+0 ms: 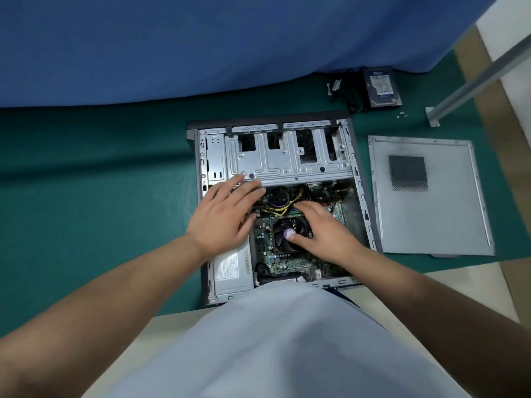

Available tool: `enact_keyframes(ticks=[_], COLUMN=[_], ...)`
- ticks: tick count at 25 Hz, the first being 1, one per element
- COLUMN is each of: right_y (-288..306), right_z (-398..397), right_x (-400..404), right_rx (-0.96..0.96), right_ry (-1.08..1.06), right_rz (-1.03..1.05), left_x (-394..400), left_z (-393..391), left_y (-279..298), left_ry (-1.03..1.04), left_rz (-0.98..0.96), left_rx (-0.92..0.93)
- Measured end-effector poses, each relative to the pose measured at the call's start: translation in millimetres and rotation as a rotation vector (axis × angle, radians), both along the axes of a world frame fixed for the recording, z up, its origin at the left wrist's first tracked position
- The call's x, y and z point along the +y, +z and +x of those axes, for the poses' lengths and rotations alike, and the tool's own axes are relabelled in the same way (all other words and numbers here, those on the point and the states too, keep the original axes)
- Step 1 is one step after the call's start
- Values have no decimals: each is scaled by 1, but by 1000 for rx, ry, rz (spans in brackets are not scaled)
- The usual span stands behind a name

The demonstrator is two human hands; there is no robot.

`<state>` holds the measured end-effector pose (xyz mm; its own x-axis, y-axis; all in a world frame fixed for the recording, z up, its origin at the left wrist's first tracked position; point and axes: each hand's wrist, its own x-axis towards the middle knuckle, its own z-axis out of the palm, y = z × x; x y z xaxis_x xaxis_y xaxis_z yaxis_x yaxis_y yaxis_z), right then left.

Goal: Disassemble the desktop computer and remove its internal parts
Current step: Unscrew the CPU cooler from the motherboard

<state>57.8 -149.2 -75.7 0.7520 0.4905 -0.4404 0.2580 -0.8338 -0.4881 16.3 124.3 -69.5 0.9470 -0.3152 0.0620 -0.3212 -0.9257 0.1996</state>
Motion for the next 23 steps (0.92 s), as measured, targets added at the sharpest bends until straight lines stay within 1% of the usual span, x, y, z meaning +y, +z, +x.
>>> enact_keyframes(ticks=[2, 4, 6, 8, 11, 13, 16, 20, 23], right_y=[-1, -5, -10, -16, -22, -23, -18, 2, 34], right_z=[2, 4, 6, 6, 3, 3, 3, 2, 10], right_x=[-8, -11, -10, -9, -5, -4, -4, -11, -22], right_rx=[55, 74, 74, 86, 81, 71, 76, 72, -11], right_ry=[36, 123, 185, 188, 152, 132, 138, 150, 235], right_rz=[-36, -92, -139, -152, -135, -132, -126, -57, -13], left_x=[-10, -32, -59, -84, -102, -106, -105, -98, -95], left_z=[-1, -4, -5, -3, 3, 3, -1, -6, -11], left_y=[5, 8, 7, 1, -5, -9, -12, -4, 20], left_ry=[-70, -133, -169, -119, 11, 12, 7, -16, 2], left_rz=[37, 91, 168, 285, 374, 384, 361, 260, 144], left_rx=[49, 90, 229, 388, 498, 501, 420, 354, 298])
